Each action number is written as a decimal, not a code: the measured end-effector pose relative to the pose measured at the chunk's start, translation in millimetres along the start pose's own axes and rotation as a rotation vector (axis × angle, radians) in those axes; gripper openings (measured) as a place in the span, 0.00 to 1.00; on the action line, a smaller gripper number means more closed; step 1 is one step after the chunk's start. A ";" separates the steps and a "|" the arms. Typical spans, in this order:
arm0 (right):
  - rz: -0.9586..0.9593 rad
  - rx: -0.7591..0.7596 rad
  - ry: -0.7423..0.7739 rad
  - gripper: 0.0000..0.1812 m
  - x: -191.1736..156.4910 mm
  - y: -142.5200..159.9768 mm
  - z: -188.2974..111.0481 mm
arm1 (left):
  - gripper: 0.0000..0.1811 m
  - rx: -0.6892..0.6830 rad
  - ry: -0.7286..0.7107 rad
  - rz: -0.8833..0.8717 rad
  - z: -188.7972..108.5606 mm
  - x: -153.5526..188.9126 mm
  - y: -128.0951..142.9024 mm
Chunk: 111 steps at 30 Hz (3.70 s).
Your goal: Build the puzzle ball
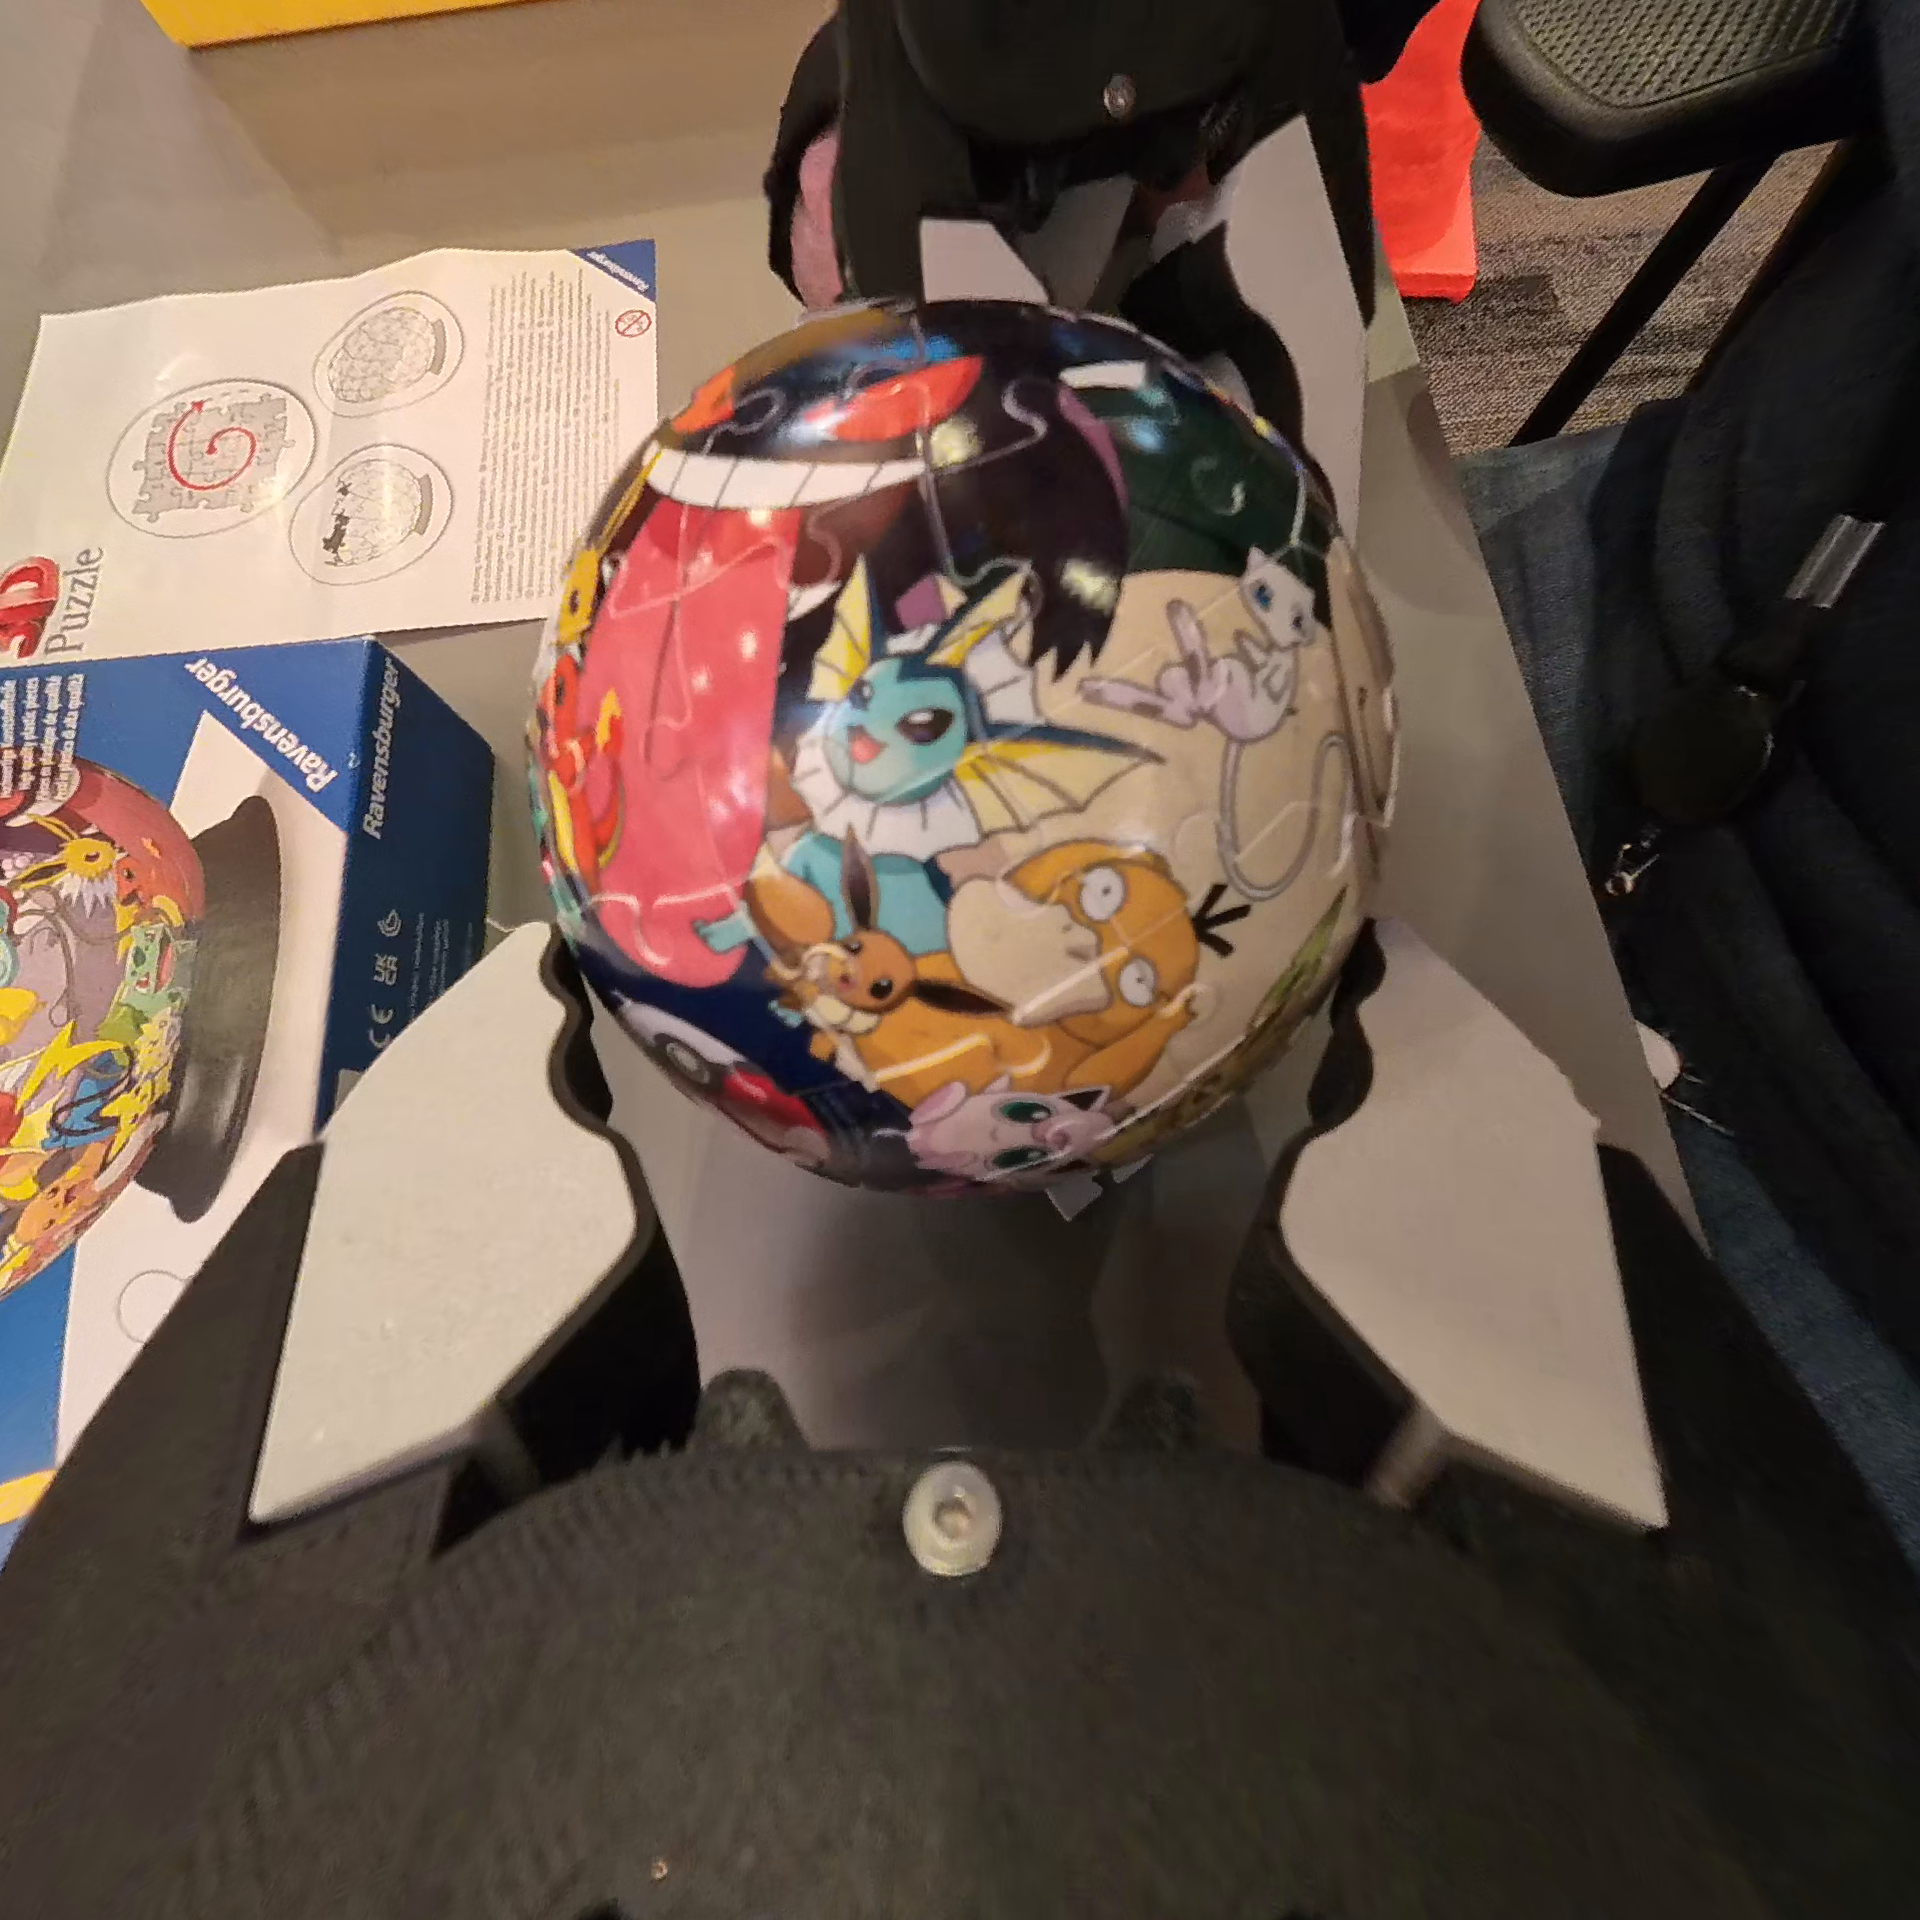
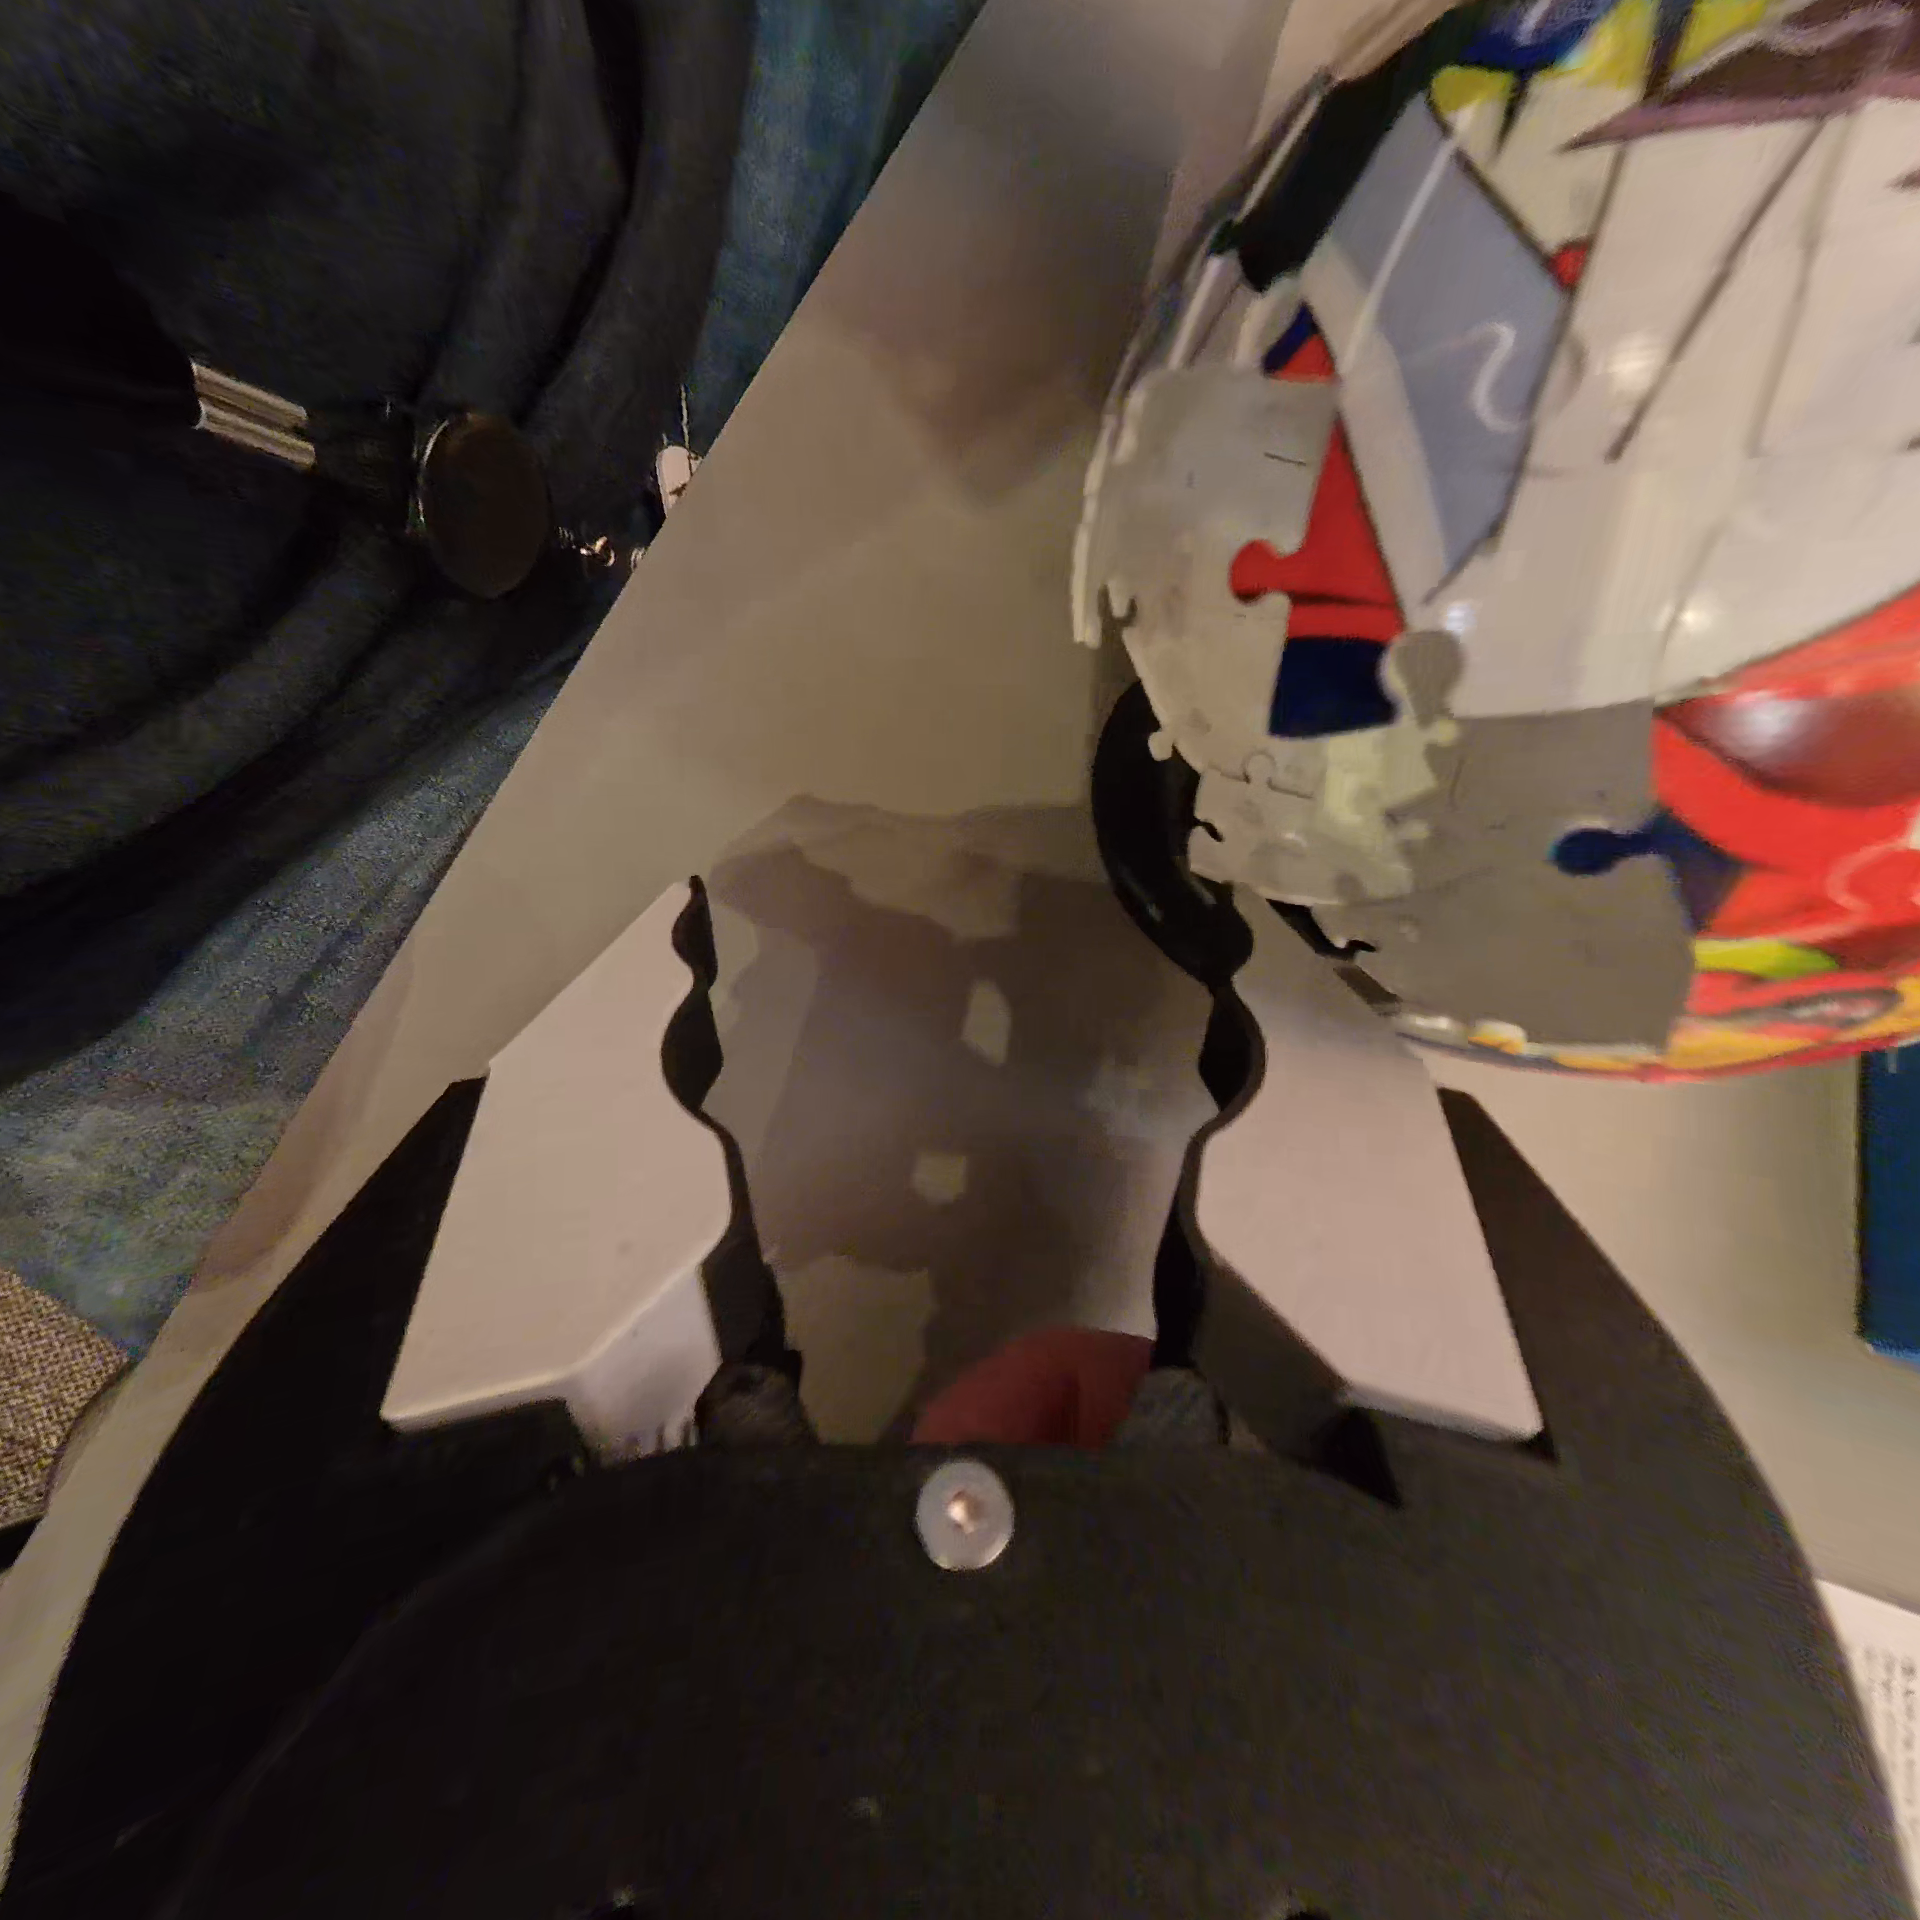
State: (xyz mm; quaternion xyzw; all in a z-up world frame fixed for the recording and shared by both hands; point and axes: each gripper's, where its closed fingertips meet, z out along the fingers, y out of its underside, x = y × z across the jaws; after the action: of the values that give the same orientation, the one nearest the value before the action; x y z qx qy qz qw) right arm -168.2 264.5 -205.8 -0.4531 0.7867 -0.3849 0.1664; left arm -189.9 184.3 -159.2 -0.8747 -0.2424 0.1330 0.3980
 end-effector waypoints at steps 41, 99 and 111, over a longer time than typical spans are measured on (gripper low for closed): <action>-0.072 -0.043 0.016 0.53 -2.5 -6.4 11.7 | 0.73 0.039 0.070 0.012 -0.3 -2.5 1.2; 0.026 -0.154 -0.039 0.84 -17.1 0.7 24.3 | 0.73 0.074 0.189 0.058 0.6 -2.2 0.7; -0.009 -0.137 -0.059 0.83 -18.8 -0.2 23.3 | 0.73 0.077 0.190 0.057 0.4 -1.9 1.1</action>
State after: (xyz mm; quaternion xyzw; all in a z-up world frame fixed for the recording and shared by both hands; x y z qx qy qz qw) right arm -143.8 269.6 -222.4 -0.4780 0.8040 -0.3173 0.1563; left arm -191.3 182.9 -160.2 -0.8741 -0.1731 0.0701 0.4484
